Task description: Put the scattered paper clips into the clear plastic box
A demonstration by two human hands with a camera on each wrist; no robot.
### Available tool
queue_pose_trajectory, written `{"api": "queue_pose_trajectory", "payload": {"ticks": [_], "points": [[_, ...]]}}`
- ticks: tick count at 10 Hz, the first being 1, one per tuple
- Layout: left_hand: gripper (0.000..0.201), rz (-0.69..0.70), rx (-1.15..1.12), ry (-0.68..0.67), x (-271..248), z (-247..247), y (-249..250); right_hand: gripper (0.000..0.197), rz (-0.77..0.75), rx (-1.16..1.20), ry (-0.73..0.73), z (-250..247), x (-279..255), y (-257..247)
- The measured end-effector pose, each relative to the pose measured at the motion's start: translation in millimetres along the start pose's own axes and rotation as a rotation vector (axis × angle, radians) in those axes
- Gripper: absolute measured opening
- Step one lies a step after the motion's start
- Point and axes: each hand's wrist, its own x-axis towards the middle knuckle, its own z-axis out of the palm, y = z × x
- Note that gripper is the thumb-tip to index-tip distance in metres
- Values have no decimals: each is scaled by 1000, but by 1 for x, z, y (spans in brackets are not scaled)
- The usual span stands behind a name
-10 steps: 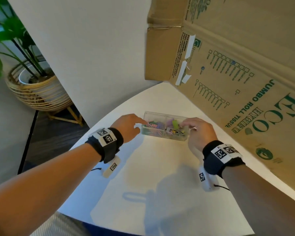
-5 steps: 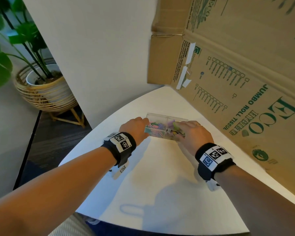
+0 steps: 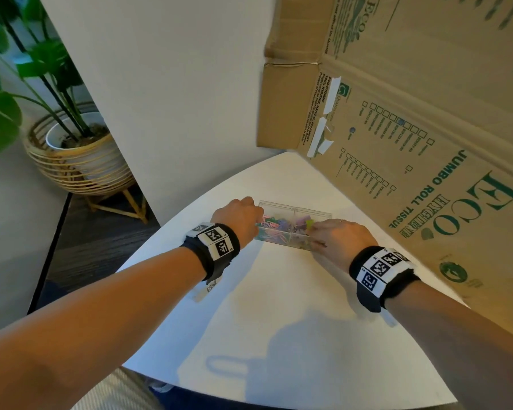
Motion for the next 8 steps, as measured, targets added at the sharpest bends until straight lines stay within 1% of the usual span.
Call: {"api": "queue_pose_trajectory", "payload": {"ticks": [1, 3, 4, 5, 6, 7, 8], "points": [[22, 11, 23, 2, 0, 1, 2, 29, -15, -34, 19, 10, -4, -1], [23, 61, 66, 1, 2, 2, 6, 38, -13, -114, -64, 8, 2, -3], [23, 31, 57, -28, 2, 1, 9, 49, -1, -86, -95, 10, -3, -6], [25, 9, 48, -44, 0, 3, 11, 62, 12, 5, -53, 23, -14, -4], [28, -3, 19, -36, -3, 6, 10, 71, 11, 64, -36, 28, -18, -1], [33, 5, -7, -15, -5, 11, 7, 68, 1, 71, -32, 28, -16, 3], [42, 18, -34, 24, -3, 16, 4, 67, 25, 157, 28, 24, -18, -1]]}}
